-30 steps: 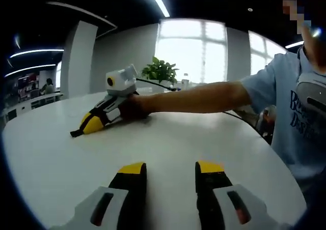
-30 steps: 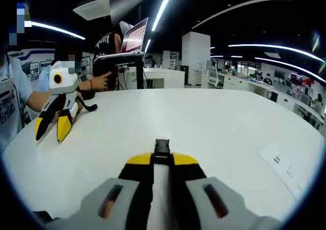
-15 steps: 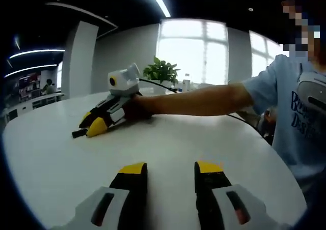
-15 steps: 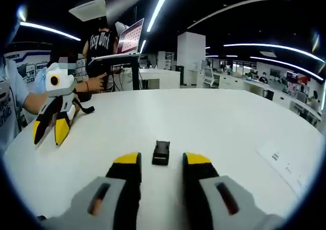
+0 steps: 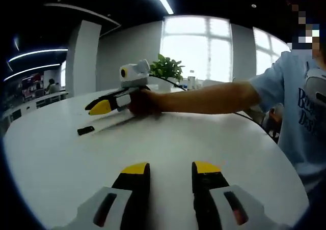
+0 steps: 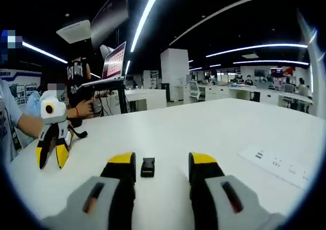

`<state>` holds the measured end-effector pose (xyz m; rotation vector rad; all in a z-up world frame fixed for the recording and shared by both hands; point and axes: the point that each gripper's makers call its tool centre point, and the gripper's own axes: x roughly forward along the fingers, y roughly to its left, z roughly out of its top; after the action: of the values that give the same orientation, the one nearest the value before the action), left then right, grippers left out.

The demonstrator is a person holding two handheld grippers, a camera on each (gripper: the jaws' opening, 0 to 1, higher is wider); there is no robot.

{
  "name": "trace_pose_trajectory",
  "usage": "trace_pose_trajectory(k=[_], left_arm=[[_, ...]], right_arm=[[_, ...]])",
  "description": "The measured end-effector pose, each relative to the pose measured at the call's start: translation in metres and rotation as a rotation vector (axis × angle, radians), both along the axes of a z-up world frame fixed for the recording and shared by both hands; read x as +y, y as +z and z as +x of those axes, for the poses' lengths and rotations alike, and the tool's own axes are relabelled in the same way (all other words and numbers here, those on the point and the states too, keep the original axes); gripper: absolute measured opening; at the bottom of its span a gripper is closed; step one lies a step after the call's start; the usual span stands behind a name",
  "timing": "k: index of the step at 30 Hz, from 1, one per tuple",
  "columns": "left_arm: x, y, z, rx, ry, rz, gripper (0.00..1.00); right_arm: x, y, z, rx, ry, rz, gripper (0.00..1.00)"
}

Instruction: Snap the two parts of the plastic buckle together until the buckle closes and remains connected.

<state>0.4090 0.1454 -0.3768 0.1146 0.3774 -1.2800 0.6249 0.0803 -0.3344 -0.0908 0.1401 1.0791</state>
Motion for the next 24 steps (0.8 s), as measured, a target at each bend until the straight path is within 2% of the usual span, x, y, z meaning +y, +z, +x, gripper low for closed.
trace_pose_trajectory(k=[4, 9, 14, 17, 21, 24], left_arm=[[0.009, 0.011, 0.009, 0.035, 0.039, -0.070, 0.31], [0.015, 0.016, 0.015, 0.043, 0.096, -0.103, 0.30], [0.026, 0.035, 0.025, 0.075, 0.157, -0.230, 0.30], [0.029, 0.043, 0.027, 0.085, 0.185, -0.281, 0.29], [0.030, 0.045, 0.029, 0.094, 0.209, -0.295, 0.29], [0.026, 0.043, 0.027, 0.090, 0.218, -0.285, 0.29]], right_arm=[[-0.004, 0.004, 0.002, -0.021, -0.027, 0.012, 0.45], [-0.007, 0.008, 0.000, -0.015, -0.049, 0.044, 0.47], [-0.011, 0.013, 0.002, -0.008, -0.061, 0.088, 0.47], [-0.008, 0.015, -0.007, -0.006, -0.049, 0.101, 0.47], [-0.004, 0.015, -0.021, -0.007, -0.038, 0.099, 0.47], [-0.004, 0.020, -0.033, -0.011, -0.031, 0.127, 0.47]])
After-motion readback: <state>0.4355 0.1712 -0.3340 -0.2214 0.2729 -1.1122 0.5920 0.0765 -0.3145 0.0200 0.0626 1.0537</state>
